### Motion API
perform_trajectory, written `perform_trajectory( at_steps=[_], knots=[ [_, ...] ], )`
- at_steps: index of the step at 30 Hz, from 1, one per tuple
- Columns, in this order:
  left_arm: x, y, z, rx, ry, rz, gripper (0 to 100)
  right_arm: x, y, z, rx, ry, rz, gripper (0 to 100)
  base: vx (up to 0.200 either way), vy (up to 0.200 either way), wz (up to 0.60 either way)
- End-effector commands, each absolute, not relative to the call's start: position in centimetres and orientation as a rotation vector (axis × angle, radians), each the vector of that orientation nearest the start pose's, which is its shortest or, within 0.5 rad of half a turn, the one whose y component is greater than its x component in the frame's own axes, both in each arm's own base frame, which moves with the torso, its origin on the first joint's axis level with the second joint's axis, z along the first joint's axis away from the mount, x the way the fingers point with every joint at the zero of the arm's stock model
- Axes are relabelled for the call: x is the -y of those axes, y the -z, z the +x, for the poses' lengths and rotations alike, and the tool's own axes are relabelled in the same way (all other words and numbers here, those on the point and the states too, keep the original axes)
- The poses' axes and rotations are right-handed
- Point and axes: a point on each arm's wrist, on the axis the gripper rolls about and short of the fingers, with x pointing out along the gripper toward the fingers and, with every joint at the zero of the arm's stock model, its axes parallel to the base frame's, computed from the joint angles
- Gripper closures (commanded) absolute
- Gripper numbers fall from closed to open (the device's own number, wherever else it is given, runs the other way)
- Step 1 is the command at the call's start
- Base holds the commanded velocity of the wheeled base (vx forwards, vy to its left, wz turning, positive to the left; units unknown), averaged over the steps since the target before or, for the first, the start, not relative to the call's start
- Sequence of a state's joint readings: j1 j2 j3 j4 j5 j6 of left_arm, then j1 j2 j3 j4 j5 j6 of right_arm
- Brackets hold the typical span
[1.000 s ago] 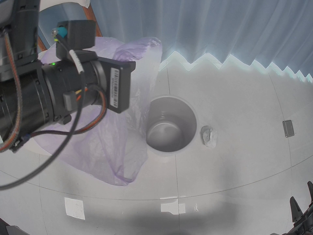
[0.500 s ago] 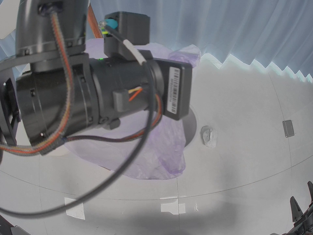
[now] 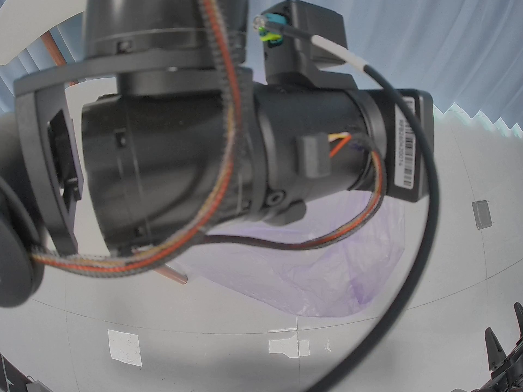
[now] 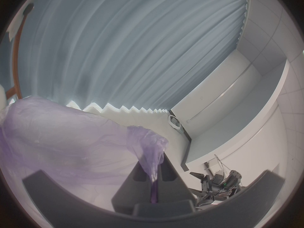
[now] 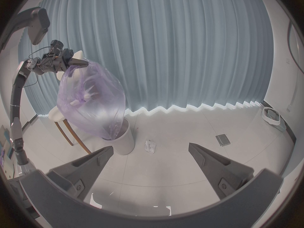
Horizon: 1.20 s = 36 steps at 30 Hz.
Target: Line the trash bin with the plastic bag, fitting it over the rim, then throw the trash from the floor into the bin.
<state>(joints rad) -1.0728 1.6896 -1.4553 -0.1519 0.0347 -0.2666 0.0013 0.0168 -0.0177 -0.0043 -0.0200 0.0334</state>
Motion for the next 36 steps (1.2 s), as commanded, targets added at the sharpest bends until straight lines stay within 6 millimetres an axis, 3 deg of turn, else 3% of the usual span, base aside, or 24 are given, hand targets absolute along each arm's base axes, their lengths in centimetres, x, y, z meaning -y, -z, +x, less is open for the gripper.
perform_trajectory(
  at_steps=[1, 8, 13, 19, 24, 30, 36],
  knots=[
    [29.7, -32.2, 16.0, -0.247, 1.052, -0.259, 100, 0.0, -7.6, -2.3, 0.005, 0.018, 0.034, 0, 0.000, 0.000, 0.00],
    [30.5, -33.0, 16.8, -0.294, 1.042, -0.414, 100, 0.0, -7.6, -2.3, 0.005, 0.018, 0.034, 0, 0.000, 0.000, 0.00],
    [30.3, -32.5, 18.2, -0.306, 1.002, -0.425, 100, 0.0, -7.6, -2.3, 0.005, 0.018, 0.034, 0, 0.000, 0.000, 0.00],
    [28.8, -31.2, 21.0, -0.316, 0.943, -0.381, 100, 0.0, -7.6, -2.3, 0.005, 0.018, 0.034, 0, 0.000, 0.000, 0.00],
    [26.5, -28.5, 24.2, -0.307, 0.891, -0.228, 100, 0.0, -7.6, -2.3, 0.005, 0.018, 0.034, 0, 0.000, 0.000, 0.00],
    [25.3, -26.6, 25.5, -0.277, 0.871, -0.197, 100, 0.0, -7.6, -2.3, 0.005, 0.018, 0.034, 0, 0.000, 0.000, 0.00],
    [23.9, -26.3, 26.2, -0.276, 0.828, -0.195, 100, 0.0, -7.6, -2.3, 0.005, 0.018, 0.032, 0, 0.000, 0.000, 0.00]
  ],
)
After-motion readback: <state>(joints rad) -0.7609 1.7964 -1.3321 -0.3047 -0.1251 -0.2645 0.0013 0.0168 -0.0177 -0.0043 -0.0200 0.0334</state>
